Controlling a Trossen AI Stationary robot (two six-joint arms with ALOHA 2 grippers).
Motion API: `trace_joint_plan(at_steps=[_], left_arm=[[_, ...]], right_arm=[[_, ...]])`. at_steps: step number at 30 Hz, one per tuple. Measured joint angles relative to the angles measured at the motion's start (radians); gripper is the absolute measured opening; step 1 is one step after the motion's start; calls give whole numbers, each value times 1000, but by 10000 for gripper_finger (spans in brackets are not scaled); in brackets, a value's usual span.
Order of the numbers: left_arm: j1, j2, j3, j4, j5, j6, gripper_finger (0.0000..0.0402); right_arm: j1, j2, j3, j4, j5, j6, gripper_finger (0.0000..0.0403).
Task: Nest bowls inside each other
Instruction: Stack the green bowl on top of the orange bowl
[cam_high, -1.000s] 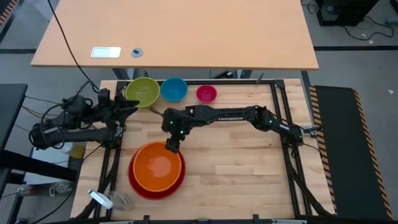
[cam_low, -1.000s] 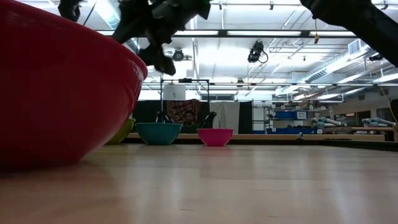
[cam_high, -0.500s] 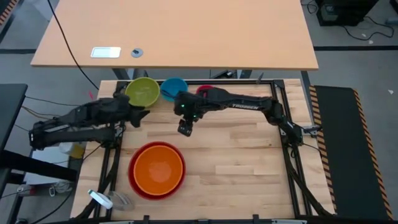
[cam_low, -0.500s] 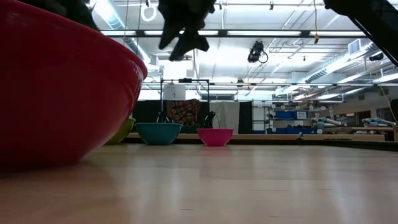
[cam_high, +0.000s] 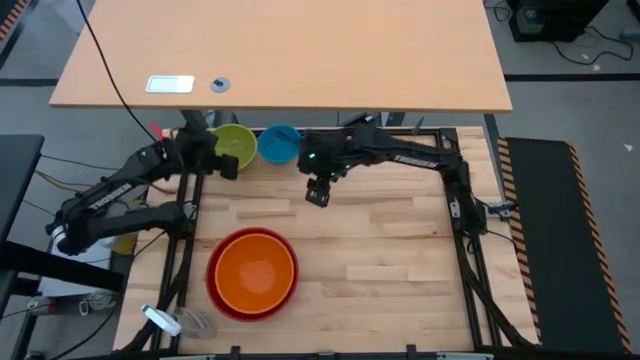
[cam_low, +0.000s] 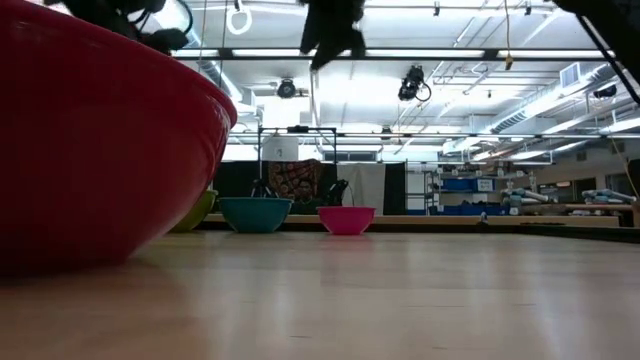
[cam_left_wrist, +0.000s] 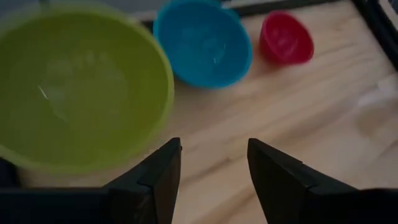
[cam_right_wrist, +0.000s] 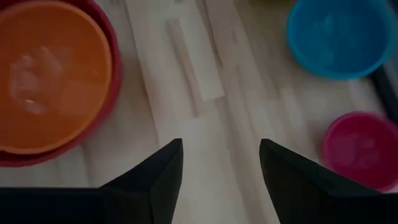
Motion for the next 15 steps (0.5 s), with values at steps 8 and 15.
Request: trace_joint_plan(at_steps=[8,15], left_arm=[[163,24,90,-58,25,121,188],[326,32,-1,-85,116,156,187]], right_arm=[[-6,-181,-141,111,39,-43,209],[-15,-396,-556,386,33,4,207]])
